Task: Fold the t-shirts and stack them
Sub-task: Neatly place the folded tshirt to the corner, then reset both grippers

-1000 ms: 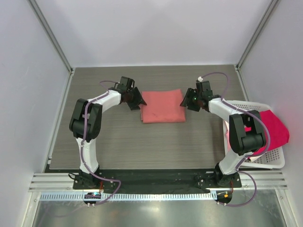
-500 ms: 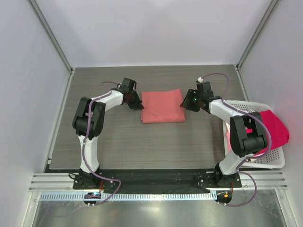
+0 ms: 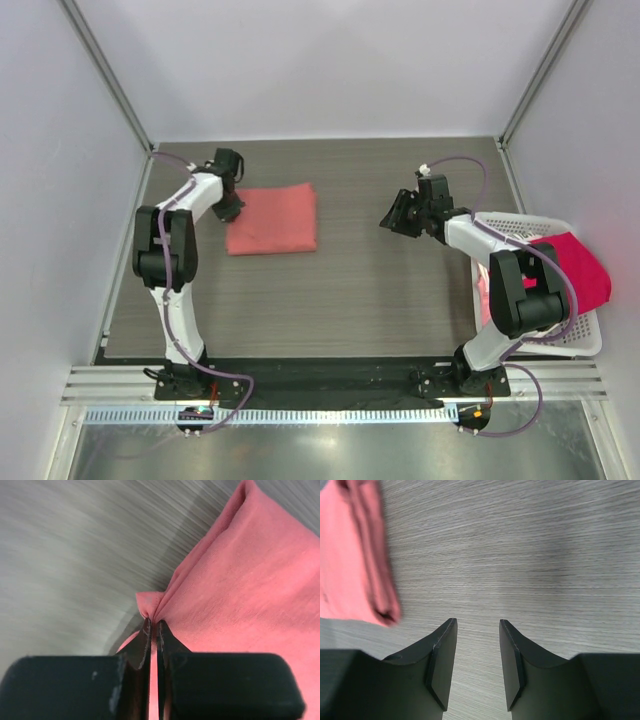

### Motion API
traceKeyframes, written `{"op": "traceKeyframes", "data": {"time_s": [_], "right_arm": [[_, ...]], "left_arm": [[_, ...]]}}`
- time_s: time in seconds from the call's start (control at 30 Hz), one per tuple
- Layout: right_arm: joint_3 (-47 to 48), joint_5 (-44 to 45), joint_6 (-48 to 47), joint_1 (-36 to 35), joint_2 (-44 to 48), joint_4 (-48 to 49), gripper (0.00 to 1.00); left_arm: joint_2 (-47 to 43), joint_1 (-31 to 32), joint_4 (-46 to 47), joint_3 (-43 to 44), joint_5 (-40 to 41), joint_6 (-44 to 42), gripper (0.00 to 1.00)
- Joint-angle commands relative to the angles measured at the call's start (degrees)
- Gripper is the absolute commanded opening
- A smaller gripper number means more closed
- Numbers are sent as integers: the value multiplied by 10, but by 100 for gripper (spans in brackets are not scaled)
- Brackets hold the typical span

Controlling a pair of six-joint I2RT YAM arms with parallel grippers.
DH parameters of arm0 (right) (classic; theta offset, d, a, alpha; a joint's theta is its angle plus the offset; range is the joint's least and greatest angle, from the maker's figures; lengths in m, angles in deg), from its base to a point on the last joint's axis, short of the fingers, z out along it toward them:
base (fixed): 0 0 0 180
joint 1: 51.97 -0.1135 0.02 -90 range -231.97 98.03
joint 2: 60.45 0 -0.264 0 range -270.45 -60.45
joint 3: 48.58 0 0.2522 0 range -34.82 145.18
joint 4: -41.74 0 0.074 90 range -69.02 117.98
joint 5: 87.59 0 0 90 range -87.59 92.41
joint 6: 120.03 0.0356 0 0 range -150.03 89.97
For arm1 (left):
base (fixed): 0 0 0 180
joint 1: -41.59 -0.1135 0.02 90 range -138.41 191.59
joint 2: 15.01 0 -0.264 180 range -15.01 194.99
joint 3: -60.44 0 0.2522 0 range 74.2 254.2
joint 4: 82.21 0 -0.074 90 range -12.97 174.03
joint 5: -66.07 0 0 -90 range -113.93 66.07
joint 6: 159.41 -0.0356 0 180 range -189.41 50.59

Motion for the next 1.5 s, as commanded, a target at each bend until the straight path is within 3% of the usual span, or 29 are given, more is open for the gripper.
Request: {"op": "traceKeyframes", "data": {"time_s": [0.0, 0.13, 0.17, 0.23, 0.3, 0.47, 0.6, 0.7, 0.8, 0.83, 0.93, 0.97, 1.03, 1.17, 1.33, 1.47], "right_arm": [[-11, -26, 12, 3, 17, 40, 45], [-21, -45, 22, 4, 16, 54, 45], [-22, -49, 22, 3, 16, 56, 44], [-26, -50, 22, 3, 22, 58, 44], [-31, -49, 21, 3, 29, 61, 44], [-42, -46, 19, 3, 44, 69, 44], [-47, -21, 30, 4, 58, 69, 58], [-69, 33, 32, 3, 93, 76, 64], [-110, 69, 6, 3, 162, 91, 68], [-118, 67, -3, 3, 177, 67, 69], [-122, 26, -47, 1, 217, 19, 68], [-128, 20, -53, 0, 225, 6, 99], [-156, 30, -67, -1, 258, -4, 100], [-224, 55, -57, -1, 343, 24, 100], [-327, 71, -24, -1, 432, 115, 100], [-379, 72, -28, -2, 432, 164, 100]], "left_arm": [[-18, -63, -125, 53, 192, -25, 0], [1, -146, -167, 81, 157, -7, 1], [4, -160, -171, 88, 147, -18, 38], [10, -162, -231, 128, 169, -3, 65], [-13, -156, -275, 146, 205, 31, 99], [-121, -149, -265, 137, 187, 13, 99], [-219, -129, -173, 88, -6, -49, 100], [-291, -68, -106, 17, -62, -49, 100], [-339, 61, -66, -44, -6, -25, 99], [-346, 135, -53, -58, 35, -16, 100], [-356, 223, 9, -126, 88, -8, 100], [-361, 262, 48, -163, 109, -4, 100], [-369, 301, 97, -212, 121, -6, 100], [-390, 333, 244, -333, 106, -29, 100], [-399, 335, 312, -419, 60, -65, 100], [-419, 336, 369, -476, 26, -92, 100]]}}
